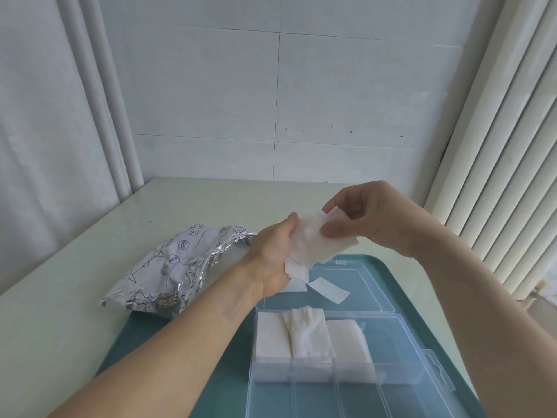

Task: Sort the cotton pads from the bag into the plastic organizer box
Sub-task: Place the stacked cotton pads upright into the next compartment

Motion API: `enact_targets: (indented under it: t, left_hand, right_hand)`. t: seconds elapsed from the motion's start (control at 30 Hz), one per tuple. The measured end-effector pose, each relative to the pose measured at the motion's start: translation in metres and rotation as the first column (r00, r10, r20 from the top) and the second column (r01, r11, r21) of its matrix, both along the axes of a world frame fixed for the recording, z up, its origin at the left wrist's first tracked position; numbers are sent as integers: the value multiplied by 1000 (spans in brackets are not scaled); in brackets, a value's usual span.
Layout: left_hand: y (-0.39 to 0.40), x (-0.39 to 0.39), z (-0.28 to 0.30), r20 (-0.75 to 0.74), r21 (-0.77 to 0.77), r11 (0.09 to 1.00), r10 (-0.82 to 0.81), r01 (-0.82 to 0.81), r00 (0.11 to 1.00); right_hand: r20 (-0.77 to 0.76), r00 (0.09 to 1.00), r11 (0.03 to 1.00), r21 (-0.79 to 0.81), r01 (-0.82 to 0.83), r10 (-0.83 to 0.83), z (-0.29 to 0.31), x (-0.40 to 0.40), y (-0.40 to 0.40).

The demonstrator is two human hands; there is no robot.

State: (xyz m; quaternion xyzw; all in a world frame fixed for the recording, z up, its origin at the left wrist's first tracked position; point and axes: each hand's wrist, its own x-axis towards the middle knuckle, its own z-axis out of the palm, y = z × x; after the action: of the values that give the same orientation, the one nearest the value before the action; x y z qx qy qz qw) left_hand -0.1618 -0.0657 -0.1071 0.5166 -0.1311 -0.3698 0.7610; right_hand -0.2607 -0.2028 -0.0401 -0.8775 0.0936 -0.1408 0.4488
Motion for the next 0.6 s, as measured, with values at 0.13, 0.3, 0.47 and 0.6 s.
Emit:
enact_targets:
  t: [0.13, 0.3, 0.47, 0.6]
  left_hand:
    - [-1, 0, 0, 101, 24, 999, 23, -26, 995]
    - [2, -5, 1, 155, -3, 994, -104, 106, 982]
    - [4, -2, 0, 219, -41, 991, -112, 124, 969]
    - [7, -2, 2, 194, -88, 983, -144, 164, 970]
  right_hand:
    - [24, 1000, 1000, 30, 3, -4, 0, -1, -3]
    - [50, 992, 954, -274, 122, -112, -14, 10, 14]
    - [170, 966, 889, -387, 247, -194, -28, 20, 15]
    - [-7, 973, 913, -347, 214, -231, -21, 16, 7]
